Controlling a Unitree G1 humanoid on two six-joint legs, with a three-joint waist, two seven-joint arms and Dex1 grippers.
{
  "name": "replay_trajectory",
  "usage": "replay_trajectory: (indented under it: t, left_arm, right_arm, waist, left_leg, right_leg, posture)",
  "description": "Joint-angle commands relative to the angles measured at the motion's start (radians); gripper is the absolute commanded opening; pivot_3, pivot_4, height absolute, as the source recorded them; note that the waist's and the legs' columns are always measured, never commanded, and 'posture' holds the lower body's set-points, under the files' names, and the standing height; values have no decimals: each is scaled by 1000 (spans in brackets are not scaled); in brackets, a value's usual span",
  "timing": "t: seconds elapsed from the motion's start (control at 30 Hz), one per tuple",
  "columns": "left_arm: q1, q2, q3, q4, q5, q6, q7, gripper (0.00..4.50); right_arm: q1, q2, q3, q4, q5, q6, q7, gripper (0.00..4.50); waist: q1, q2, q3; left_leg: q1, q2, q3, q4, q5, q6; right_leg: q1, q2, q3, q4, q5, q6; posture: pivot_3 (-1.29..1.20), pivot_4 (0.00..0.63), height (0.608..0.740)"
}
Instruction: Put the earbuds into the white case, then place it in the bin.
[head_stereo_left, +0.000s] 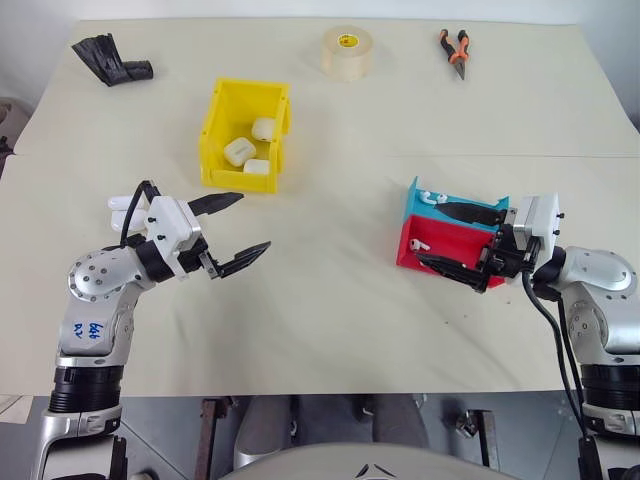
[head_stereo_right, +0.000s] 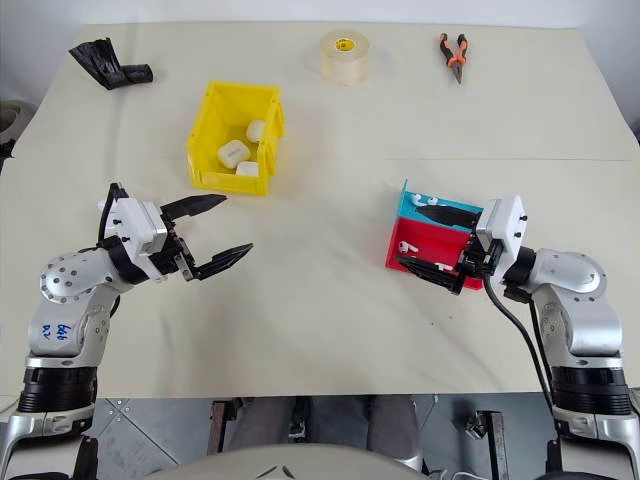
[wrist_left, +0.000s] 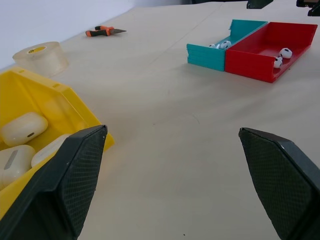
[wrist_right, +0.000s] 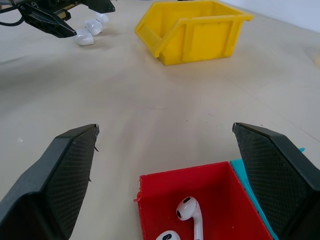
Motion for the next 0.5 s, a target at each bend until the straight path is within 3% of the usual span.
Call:
replay_trajectory:
  t: [0.03, 0.5]
  left_arm:
    - [-8, 0, 2, -21, 4, -18, 12, 4491]
    - [-10, 1, 10, -48, -42, 31, 1, 4491]
  right_arm:
    - [-11, 4, -6, -13, 6, -13, 3, 4500]
    - [-12, -1, -5, -10, 3, -13, 17, 4500]
  waist:
    - [0, 0, 0]
    - [0, 0, 0]
  left_leg:
    - [0, 0, 0, 0, 0, 0]
    - [0, 0, 1, 0, 0, 0]
  right_leg:
    - [0, 0, 0, 0, 0, 0]
    - [-1, 0, 1, 0, 0, 0]
  posture:
    - [0, 150, 740]
    - [0, 150, 740]
